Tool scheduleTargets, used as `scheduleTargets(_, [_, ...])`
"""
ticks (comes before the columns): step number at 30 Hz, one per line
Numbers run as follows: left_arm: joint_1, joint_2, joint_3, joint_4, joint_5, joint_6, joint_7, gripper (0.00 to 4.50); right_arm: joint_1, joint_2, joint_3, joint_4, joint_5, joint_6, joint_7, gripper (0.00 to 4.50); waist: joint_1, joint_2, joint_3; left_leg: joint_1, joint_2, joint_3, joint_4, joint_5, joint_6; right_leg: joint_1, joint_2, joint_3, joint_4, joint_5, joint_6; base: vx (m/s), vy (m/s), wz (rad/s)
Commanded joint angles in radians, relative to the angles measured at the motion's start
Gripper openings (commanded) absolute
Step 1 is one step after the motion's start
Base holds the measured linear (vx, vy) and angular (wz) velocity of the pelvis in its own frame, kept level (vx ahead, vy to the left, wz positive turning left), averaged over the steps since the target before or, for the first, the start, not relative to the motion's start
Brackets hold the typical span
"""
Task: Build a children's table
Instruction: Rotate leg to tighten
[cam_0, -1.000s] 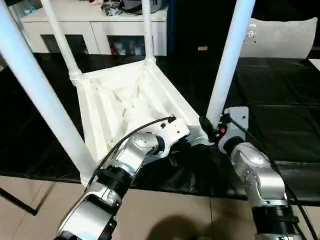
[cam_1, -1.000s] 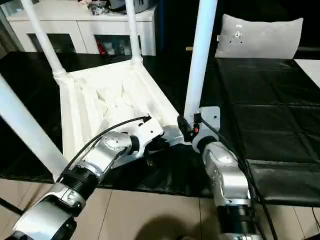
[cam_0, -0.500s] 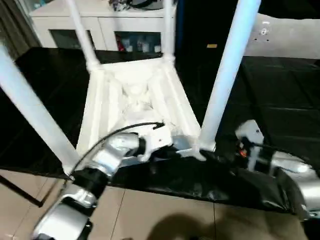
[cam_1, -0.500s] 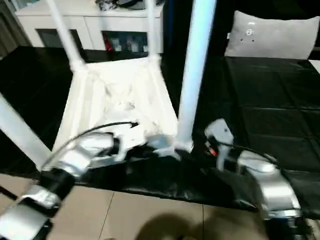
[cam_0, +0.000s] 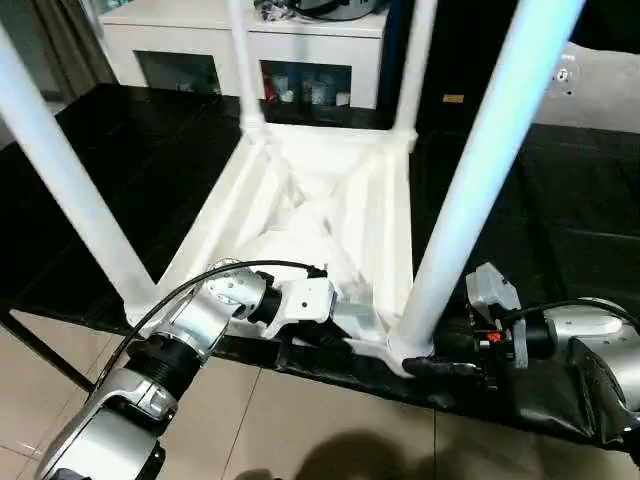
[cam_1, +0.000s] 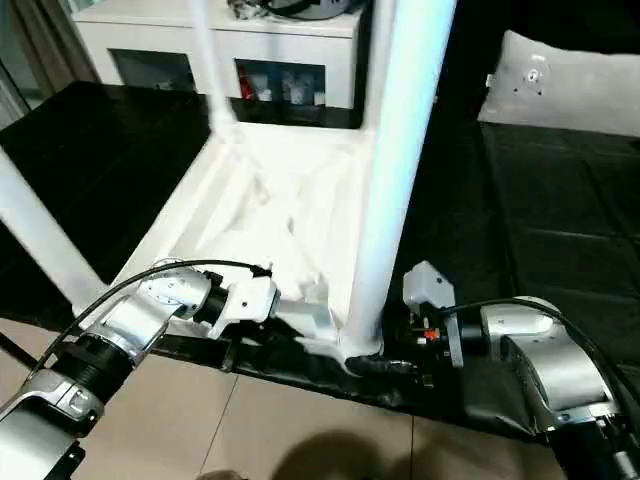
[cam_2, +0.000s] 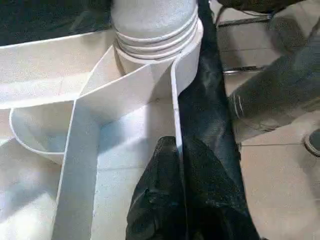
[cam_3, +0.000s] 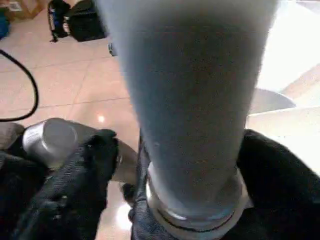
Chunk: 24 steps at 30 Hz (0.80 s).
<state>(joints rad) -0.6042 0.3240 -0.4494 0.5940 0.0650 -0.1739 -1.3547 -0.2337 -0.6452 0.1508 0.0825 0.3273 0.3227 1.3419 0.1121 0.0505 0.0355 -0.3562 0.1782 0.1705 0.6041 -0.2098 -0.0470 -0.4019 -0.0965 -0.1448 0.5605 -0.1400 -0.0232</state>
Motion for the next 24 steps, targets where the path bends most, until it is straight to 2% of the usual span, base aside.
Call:
scheduleTargets(1, [0.002,0.001,-0.033,-0.029,0.015,-0.021,-0.04,0.0,-0.014,-0.003,0.007,0.0,0.014,0.006,0.018,3.61,-0.002,-0.028,-0.062,0.001,0.061,-0.013,-0.07,-0.139,0.103,0.058,-0.076,0.062,-0.065,-0.383,-0.122,0.0,0.0,0.0])
scheduleTargets(2, [0.002,0.004,-0.034,-0.031,0.013,-0.023,-0.045,0.0,-0.02,-0.005,0.015,0.005,0.017,0.011,0.034,3.58,-0.001,-0.032,-0.063,0.0,0.061,-0.013,-0.07,-0.137,0.102,0.059,-0.074,0.062,-0.063,-0.37,-0.122,0.0,0.0,0.0])
scheduleTargets(3, [0.002,0.004,-0.034,-0.031,0.013,-0.023,-0.045,0.0,-0.02,-0.005,0.015,0.005,0.017,0.011,0.034,3.52,0.0,-0.032,-0.063,0.0,0.062,-0.014,-0.07,-0.136,0.102,0.06,-0.074,0.062,-0.061,-0.365,-0.123,0.0,0.0,0.0])
scheduleTargets(4, [0.002,0.005,-0.035,-0.031,0.013,-0.024,-0.048,0.0,-0.022,-0.007,0.017,0.008,0.02,0.012,0.04,3.52,0.0,-0.035,-0.064,0.0,0.062,-0.014,-0.07,-0.134,0.1,0.06,-0.075,0.063,-0.061,-0.357,-0.125,0.0,0.0,0.0])
scheduleTargets(6, [0.003,0.009,-0.034,-0.032,0.013,-0.025,-0.049,0.0,-0.025,-0.012,0.015,0.013,0.025,0.016,0.051,3.22,0.0,-0.036,-0.064,0.0,0.062,-0.014,-0.07,-0.135,0.099,0.06,-0.075,0.063,-0.058,-0.35,-0.131,0.0,0.0,0.0])
scheduleTargets(9, [0.005,0.011,-0.034,-0.033,0.012,-0.026,-0.049,0.0,-0.027,-0.014,0.011,0.02,0.028,0.019,0.061,3.12,0.0,-0.038,-0.063,0.001,0.062,-0.013,-0.07,-0.133,0.096,0.06,-0.075,0.064,-0.059,-0.347,-0.135,0.0,0.0,0.0])
scheduleTargets(11, [0.007,0.014,-0.032,-0.036,0.007,-0.023,-0.047,0.0,-0.03,-0.014,0.013,0.023,0.034,0.022,0.067,2.86,0.001,-0.038,-0.064,0.001,0.063,-0.013,-0.07,-0.133,0.096,0.061,-0.075,0.064,-0.058,-0.342,-0.137,0.0,0.0,0.0])
scheduleTargets(13, [0.01,0.016,-0.029,-0.038,0.006,-0.021,-0.047,0.0,-0.03,-0.01,0.014,0.018,0.044,0.03,0.069,2.71,0.001,-0.038,-0.063,0.001,0.063,-0.013,-0.07,-0.133,0.095,0.061,-0.075,0.064,-0.058,-0.338,-0.138,0.0,0.0,0.0])
scheduleTargets(16, [0.016,0.019,-0.024,-0.045,0.002,-0.012,-0.046,0.0,-0.024,-0.004,0.014,0.003,0.059,0.044,0.065,2.47,0.002,-0.031,-0.063,0.001,0.063,-0.014,-0.071,-0.139,0.091,0.062,-0.075,0.064,-0.058,-0.339,-0.14,0.0,0.0,0.0])
scheduleTargets(17, [0.018,0.019,-0.022,-0.047,-0.001,-0.007,-0.045,0.0,-0.02,-0.001,0.013,-0.003,0.064,0.049,0.062,2.37,0.001,-0.034,-0.063,0.0,0.062,-0.014,-0.071,-0.139,0.09,0.062,-0.074,0.063,-0.058,-0.336,-0.14,0.0,0.0,0.0])
scheduleTargets(20, [0.025,0.013,-0.013,-0.056,-0.006,0.021,-0.027,0.0,0.006,0.021,0.002,-0.048,0.095,0.084,0.037,2.18,0.002,-0.031,-0.063,0.002,0.063,-0.014,-0.072,-0.141,0.086,0.062,-0.074,0.064,-0.061,-0.336,-0.141,0.0,0.0,0.0])
scheduleTargets(22, [0.022,-0.005,0.0,-0.056,0.003,0.07,0.032,0.0,0.034,0.056,-0.012,-0.102,0.128,0.139,-0.025,2.15,0.003,-0.032,-0.062,0.003,0.063,-0.014,-0.072,-0.144,0.082,0.062,-0.074,0.065,-0.061,-0.342,-0.137,0.0,0.0,0.0])
scheduleTargets(23, [0.019,-0.024,0.015,-0.053,0.004,0.096,0.079,0.0,0.045,0.083,-0.01,-0.124,0.113,0.15,-0.087,2.13,-0.002,-0.029,-0.056,0.003,0.062,-0.014,-0.076,-0.166,0.072,0.06,-0.072,0.062,-0.069,-0.388,-0.123,0.0,0.0,0.0])
scheduleTargets(24, [0.018,-0.029,0.019,-0.053,0.004,0.106,0.093,0.0,0.046,0.091,-0.01,-0.127,0.106,0.155,-0.108,2.13,-0.002,-0.029,-0.056,0.003,0.062,-0.014,-0.076,-0.166,0.072,0.06,-0.072,0.062,-0.069,-0.388,-0.123,0.0,0.0,0.0])
